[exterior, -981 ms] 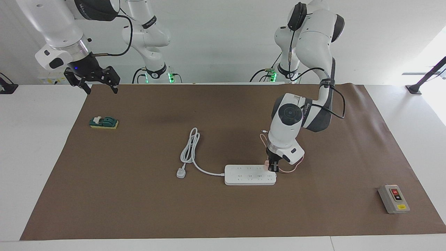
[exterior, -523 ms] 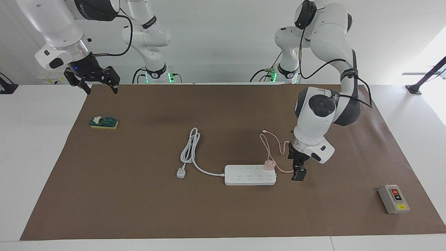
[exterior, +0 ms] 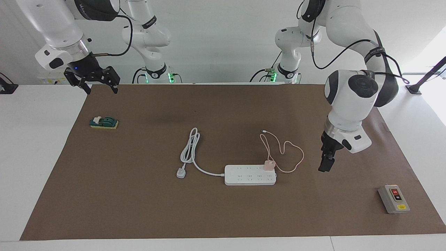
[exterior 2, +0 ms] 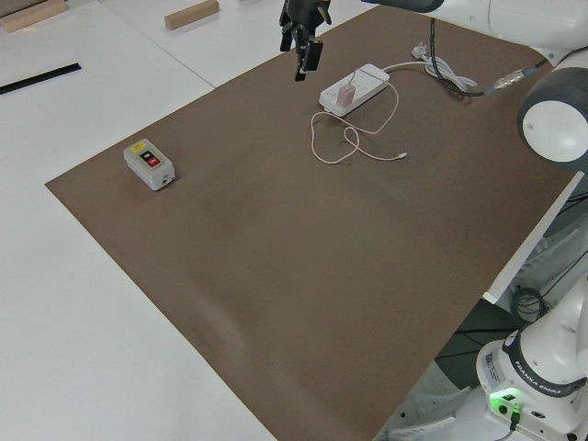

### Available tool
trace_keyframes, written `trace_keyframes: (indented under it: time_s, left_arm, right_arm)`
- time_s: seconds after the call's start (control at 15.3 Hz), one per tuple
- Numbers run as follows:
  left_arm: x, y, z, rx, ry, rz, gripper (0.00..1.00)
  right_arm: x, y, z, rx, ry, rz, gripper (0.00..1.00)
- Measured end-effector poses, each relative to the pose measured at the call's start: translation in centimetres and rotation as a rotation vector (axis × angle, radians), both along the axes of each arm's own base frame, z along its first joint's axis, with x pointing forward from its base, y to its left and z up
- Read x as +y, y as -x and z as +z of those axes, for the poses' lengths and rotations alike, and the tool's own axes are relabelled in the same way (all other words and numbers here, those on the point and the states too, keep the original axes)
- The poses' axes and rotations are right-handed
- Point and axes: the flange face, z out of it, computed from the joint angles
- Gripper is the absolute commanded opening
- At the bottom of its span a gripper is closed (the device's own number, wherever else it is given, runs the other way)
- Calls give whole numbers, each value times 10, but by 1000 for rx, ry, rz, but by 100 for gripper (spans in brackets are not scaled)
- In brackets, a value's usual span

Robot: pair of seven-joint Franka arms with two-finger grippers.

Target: Plug charger into power strip

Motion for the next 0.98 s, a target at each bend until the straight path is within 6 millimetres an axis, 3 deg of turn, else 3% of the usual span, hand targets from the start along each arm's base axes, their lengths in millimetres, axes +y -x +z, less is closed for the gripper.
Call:
trace_keyframes:
  time_s: [0.26,0.65,0.72,0.79,0.98]
  left_arm:
    - [61,7,16,36,-61,-239,95]
    - [117,38,44,173,-104,-540,93]
    - [124,42,47,180,-85,-577,94]
    - [132,45,51,175,-54,-616,100]
    - [116,54,51,225,-13,-670,100]
  right_arm:
    - [0,0,0,0,0,0,100]
    - [0,0,0,0,0,0,100]
    - [0,0,0,0,0,0,100]
    - [0,0,0,0,0,0,100]
    - [0,0,0,0,0,0,100]
